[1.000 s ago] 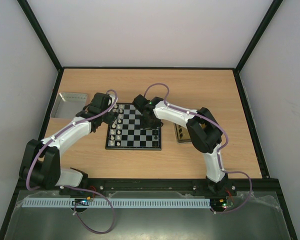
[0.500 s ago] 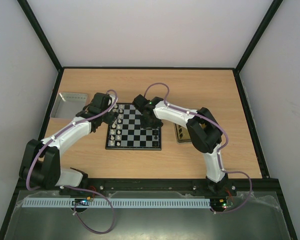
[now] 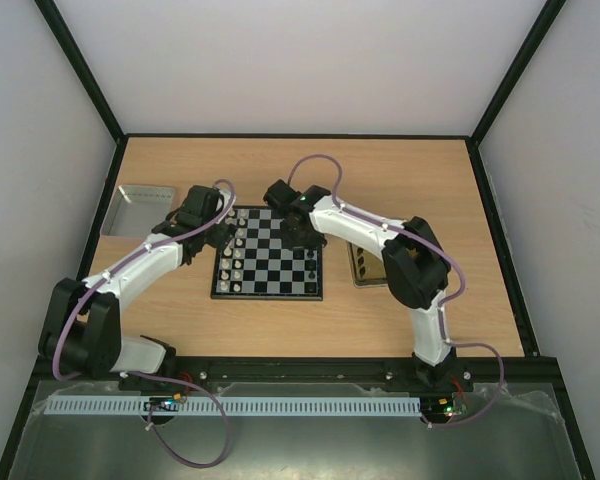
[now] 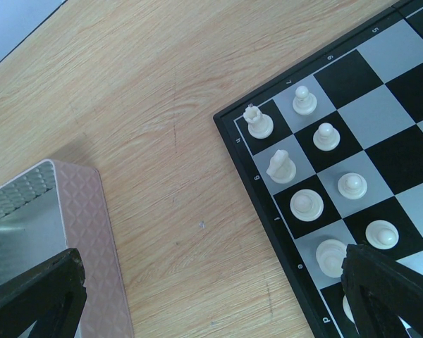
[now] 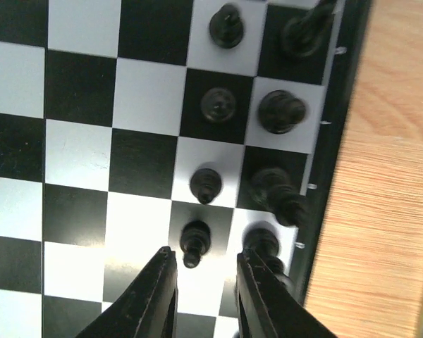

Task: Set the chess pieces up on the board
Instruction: Place the chess piece on the chessboard, then pick up the chess piece from the storage box.

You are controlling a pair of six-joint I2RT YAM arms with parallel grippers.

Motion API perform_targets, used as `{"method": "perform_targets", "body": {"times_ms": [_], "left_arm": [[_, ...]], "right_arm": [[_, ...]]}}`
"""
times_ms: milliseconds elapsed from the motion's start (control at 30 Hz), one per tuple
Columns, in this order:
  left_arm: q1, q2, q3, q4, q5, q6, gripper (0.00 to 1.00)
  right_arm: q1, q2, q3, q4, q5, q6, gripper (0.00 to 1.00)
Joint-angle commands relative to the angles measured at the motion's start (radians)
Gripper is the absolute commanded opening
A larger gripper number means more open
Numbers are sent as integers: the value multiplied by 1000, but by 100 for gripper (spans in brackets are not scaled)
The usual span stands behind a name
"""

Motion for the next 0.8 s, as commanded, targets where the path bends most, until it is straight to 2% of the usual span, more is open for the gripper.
{"method": "perform_targets", "body": {"times_ms": [0, 200, 300, 500, 767], "left_arm": [[-4, 2, -5, 5, -5, 7, 99], [-5, 8, -5, 8, -1, 8, 99], [-5, 11, -2, 8, 1, 8, 99], [-7, 17, -3, 6, -1, 7, 99], [-10, 23, -2, 4, 1, 7, 99]], "right_arm": [[-39, -140, -27, -75, 97, 16, 23], [-234, -318, -243, -27, 68, 3, 24], [-291, -345, -295, 4, 40, -9, 30], [-321, -312, -336, 64, 12, -14, 33], [-366, -295, -439, 166, -64, -6, 30]]}}
